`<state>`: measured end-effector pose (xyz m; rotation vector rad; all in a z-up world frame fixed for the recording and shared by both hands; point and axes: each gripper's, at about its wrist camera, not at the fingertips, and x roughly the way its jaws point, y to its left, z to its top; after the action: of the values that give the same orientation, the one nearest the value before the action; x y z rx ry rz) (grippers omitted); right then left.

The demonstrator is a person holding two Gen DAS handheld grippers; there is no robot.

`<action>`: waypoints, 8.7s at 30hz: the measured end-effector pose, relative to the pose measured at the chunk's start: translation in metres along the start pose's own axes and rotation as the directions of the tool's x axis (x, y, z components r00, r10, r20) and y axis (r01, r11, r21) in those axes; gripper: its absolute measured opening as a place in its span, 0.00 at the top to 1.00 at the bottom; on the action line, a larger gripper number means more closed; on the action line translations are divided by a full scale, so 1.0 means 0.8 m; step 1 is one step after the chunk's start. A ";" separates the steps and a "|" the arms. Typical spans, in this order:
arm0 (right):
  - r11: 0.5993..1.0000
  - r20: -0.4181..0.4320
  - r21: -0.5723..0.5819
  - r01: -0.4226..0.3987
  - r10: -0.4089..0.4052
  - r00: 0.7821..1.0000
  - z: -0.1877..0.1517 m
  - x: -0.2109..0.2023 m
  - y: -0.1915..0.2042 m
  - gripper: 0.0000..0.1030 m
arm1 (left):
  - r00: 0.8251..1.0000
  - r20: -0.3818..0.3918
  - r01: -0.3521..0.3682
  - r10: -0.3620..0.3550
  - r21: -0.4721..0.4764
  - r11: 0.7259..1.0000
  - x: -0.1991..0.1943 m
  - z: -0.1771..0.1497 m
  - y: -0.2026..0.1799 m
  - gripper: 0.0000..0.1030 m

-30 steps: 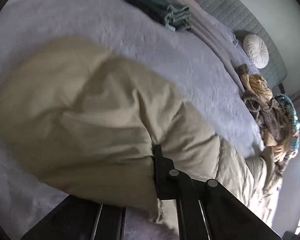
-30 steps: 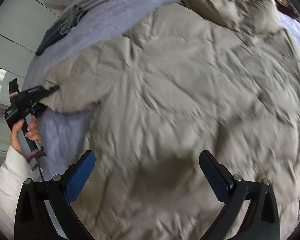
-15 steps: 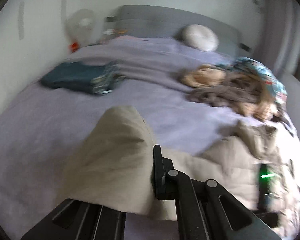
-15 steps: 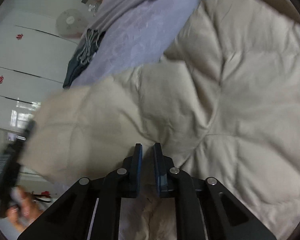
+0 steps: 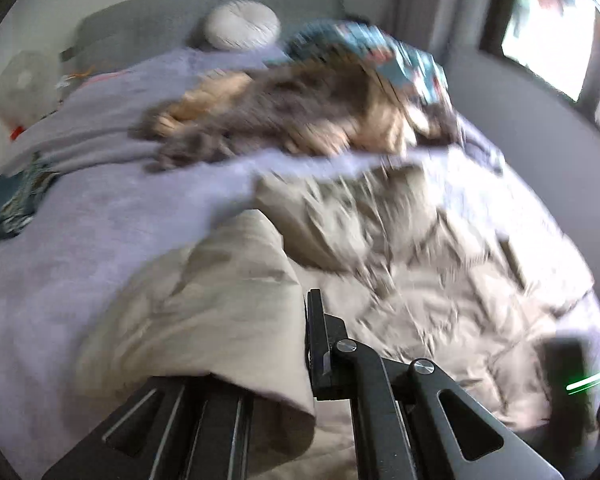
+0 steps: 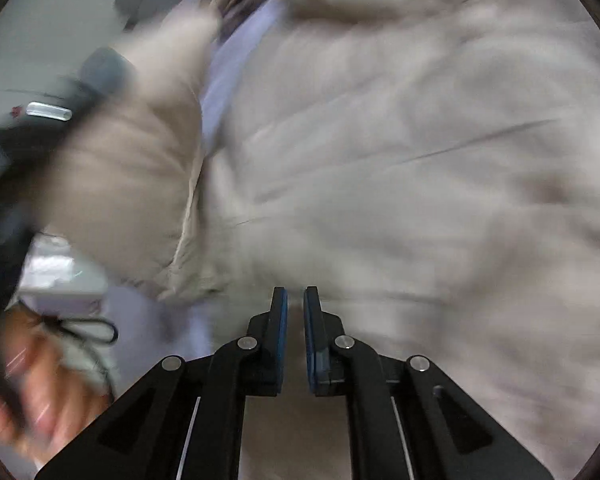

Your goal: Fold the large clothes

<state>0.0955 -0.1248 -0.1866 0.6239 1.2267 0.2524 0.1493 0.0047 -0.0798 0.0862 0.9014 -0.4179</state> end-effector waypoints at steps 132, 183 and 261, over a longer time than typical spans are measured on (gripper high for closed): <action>0.892 0.395 0.444 -0.087 -0.108 0.912 -0.029 -0.340 -0.469 0.00 | 0.937 -0.350 -0.037 0.018 -0.047 0.998 0.021 -0.067 -0.177 0.01; 0.969 0.227 -0.247 0.006 0.052 0.972 0.145 -0.216 -0.126 0.93 | 0.954 -0.247 -0.226 0.170 -0.220 0.949 -0.009 -0.039 -0.027 0.01; 0.909 0.195 0.054 0.412 -0.415 0.889 0.088 -0.214 -0.274 0.98 | 0.942 -0.236 0.123 -0.239 -0.419 0.900 0.086 -0.052 0.018 0.85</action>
<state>0.0710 -0.4094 -0.1611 0.3721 1.1327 -0.1747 0.1617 0.0059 -0.1606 -0.3269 1.2697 -0.3933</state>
